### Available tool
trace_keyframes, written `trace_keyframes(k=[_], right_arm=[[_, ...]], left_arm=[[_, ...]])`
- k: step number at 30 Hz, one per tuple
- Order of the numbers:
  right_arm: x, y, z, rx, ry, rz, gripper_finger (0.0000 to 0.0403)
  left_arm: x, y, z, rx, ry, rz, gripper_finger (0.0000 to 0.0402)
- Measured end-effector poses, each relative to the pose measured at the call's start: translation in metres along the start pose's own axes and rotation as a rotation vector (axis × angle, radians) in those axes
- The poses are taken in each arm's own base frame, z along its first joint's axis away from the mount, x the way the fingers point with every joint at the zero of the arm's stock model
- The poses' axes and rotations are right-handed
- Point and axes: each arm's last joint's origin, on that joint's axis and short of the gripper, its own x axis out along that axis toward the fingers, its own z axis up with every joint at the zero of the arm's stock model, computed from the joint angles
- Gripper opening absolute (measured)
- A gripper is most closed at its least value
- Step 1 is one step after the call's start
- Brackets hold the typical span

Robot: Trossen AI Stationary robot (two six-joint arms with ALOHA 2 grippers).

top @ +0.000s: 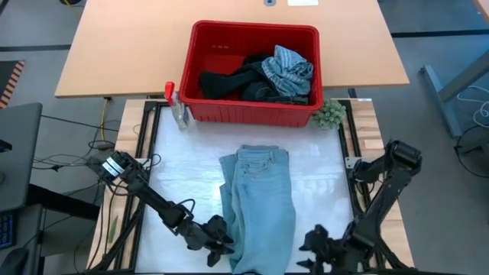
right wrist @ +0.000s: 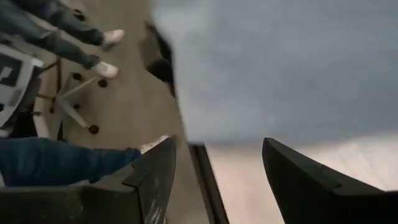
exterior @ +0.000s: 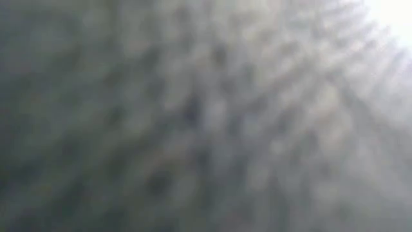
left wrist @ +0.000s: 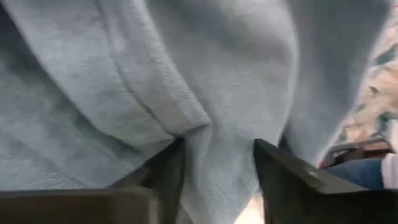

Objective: Fold laundry
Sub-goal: Fold the blue pants from the red laundry bin

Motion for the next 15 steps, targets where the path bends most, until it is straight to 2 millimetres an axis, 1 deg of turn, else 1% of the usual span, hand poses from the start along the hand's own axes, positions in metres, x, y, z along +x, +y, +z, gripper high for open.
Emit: trace_keyframes(k=[2,3,4,5,8,11,15], right_arm=[[0.016,0.003,0.003,-0.052,-0.032,0.027,0.0264],[0.024,0.004,0.005,-0.081,-0.047,0.037,0.0264],[0.032,0.005,0.008,-0.108,-0.063,0.048,0.0264],[0.038,0.005,0.013,-0.132,-0.082,0.058,0.0264],[0.048,0.007,0.029,-0.177,-0.142,0.094,0.0264],[0.055,0.005,0.044,-0.221,-0.182,0.098,0.0264],[0.061,0.003,0.065,-0.297,-0.253,0.102,0.0264]], left_arm=[[0.001,0.0,0.0,-0.024,0.022,0.057,0.009],[0.001,0.001,0.0,-0.023,0.03,0.092,0.0052],[0.001,0.001,-0.001,-0.017,0.031,0.12,0.0027],[0.001,-0.002,0.0,-0.011,0.023,0.128,0.0016],[0.003,-0.015,0.006,-0.003,0.007,0.084,0.0003],[0.005,-0.032,0.015,0.017,0.006,0.036,0.0001],[0.005,-0.055,0.026,0.037,-0.039,-0.018,0.0]])
